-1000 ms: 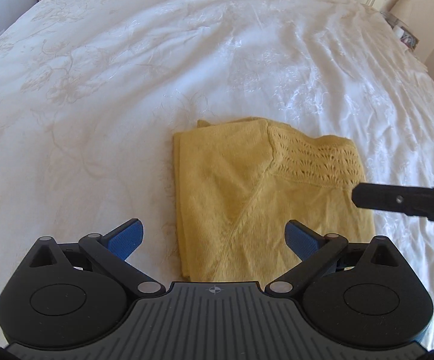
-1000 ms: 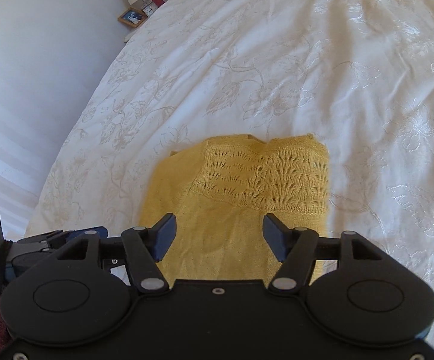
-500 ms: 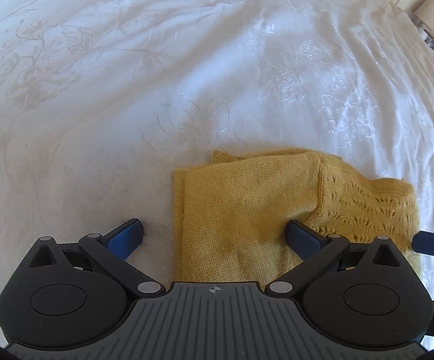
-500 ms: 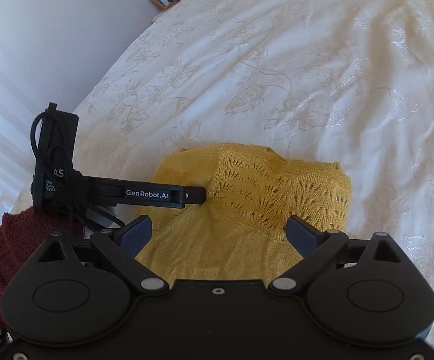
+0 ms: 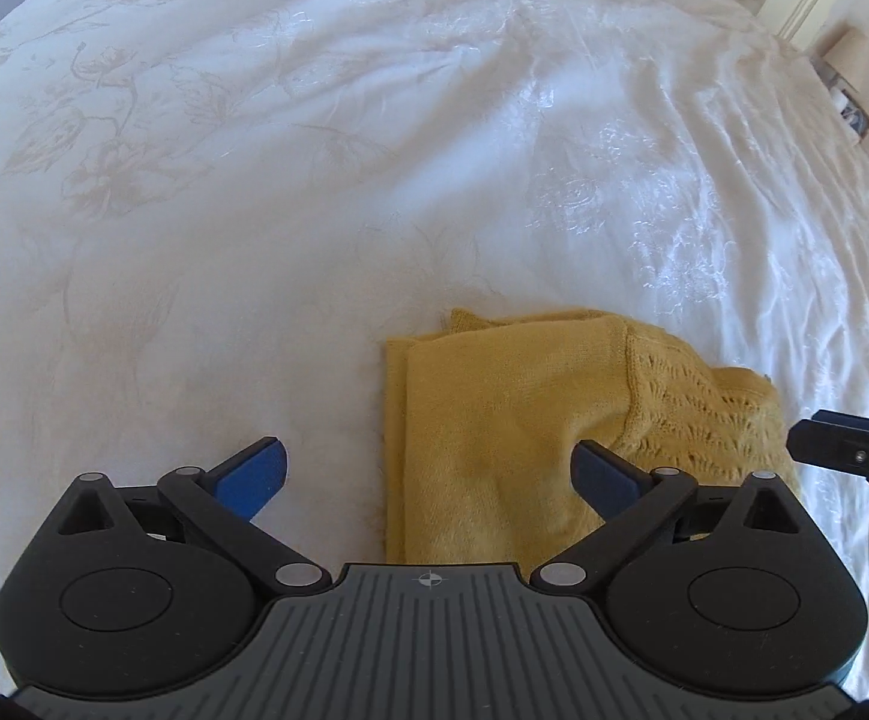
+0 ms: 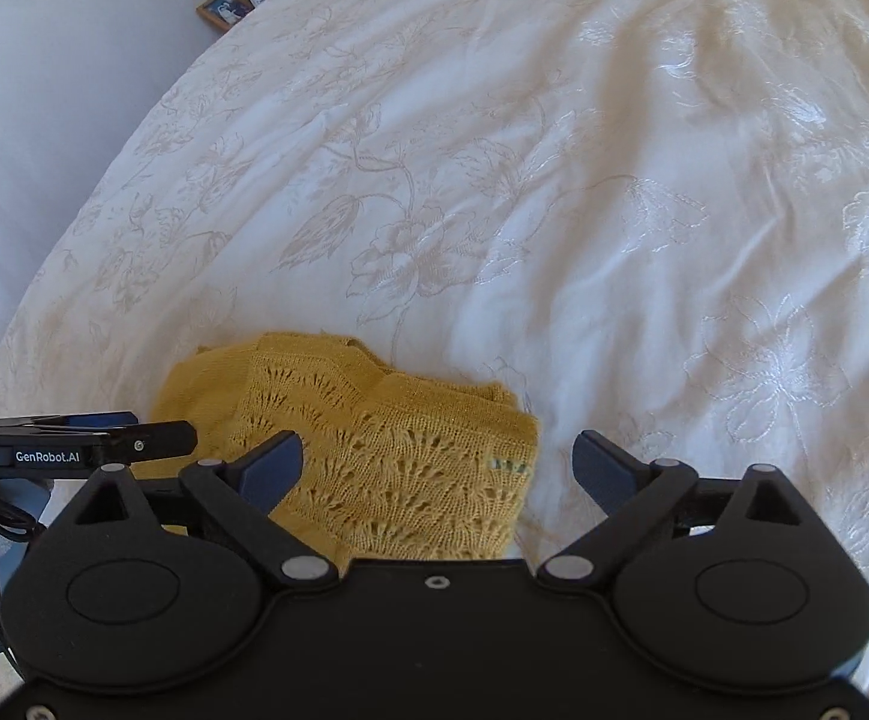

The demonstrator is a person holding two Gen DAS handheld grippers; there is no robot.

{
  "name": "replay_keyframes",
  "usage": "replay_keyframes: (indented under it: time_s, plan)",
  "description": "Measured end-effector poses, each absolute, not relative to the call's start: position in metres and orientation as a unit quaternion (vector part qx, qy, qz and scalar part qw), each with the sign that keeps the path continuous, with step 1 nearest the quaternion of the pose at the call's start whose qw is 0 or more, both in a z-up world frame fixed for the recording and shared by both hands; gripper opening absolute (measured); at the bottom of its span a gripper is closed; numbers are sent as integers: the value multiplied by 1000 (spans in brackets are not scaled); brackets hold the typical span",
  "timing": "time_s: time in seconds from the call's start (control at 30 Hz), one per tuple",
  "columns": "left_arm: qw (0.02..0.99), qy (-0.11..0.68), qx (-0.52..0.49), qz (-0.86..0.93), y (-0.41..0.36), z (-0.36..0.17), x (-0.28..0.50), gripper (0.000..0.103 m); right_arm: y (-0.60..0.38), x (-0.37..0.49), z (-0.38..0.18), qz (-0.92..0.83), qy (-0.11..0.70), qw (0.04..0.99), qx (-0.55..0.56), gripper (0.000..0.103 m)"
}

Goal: Fold small clothes

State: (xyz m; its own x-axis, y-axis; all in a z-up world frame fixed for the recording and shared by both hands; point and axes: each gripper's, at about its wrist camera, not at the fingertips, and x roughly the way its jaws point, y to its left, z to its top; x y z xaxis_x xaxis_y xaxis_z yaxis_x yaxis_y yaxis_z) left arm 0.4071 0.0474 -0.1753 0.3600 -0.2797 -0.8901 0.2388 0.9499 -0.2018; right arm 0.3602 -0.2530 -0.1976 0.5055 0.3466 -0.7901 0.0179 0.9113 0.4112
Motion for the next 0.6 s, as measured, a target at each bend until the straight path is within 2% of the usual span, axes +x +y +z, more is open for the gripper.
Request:
replay_keyframes:
  time_s: [0.07,0.4,0.6]
  plan:
    - [821,548,-32,-158,57,-172,394,103,-258,348,-194,94,486,847,194,101]
    - [781,596,-76,-169,69,-186,320,103,-261,305,-201,105,496,831,231,102]
    - [772,605,-80,-175,59,-203,320,103,-259,312,-209,127,502,820,245,102]
